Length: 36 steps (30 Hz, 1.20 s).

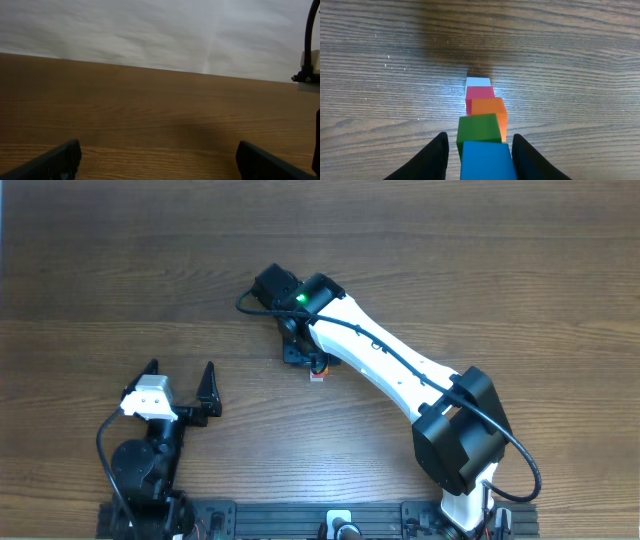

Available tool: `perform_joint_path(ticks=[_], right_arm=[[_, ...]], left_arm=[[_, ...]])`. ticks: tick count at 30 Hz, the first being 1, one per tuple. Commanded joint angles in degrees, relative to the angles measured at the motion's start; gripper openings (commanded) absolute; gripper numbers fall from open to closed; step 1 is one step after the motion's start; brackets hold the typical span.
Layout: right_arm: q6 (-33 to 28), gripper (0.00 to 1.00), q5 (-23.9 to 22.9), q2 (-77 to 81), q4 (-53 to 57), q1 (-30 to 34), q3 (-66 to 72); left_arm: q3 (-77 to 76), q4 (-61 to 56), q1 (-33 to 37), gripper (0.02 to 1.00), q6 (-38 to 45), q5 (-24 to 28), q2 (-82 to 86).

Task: Stack Cubes

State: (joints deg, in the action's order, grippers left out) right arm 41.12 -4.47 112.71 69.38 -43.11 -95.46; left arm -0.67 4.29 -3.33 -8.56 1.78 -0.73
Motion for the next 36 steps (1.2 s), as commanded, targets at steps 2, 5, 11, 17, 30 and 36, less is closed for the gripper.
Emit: perform_joint_path(ticks=[2,5,11,17,30,36], right_arm=[[-0.09,0.454,0.11,0.90,0.20,0.33,-0.42],[-0.09,0.511,0.11,0.90,0.22,0.33,-0.42],[-0.09,0.595,0.11,0.90,0.22,0.33,-0.42],[-0.09,0.993,0.13,0.87,0.24,0.33,-0.44],[-12.61,0.991,-4.11,-3.15,0.24,7.23,-7.34],[-25.40,0.993,-6.14,-10.62,0.04,22.84,-10.43]], left_arm=[[0.33,0.04,0.35,1.000,0.85,0.76,0.35],[0.33,0.04,0.35,0.998,0.85,0.74,0.35],[0.33,0.04,0.35,1.000,0.85,0.74,0.35],[0.33,0.04,0.35,1.000,0.85,0.74,0.35],[0.33,0.04,0.35,1.000,0.85,0.74,0.35],[0.33,0.04,0.35,1.000,0.85,0.76,0.35]])
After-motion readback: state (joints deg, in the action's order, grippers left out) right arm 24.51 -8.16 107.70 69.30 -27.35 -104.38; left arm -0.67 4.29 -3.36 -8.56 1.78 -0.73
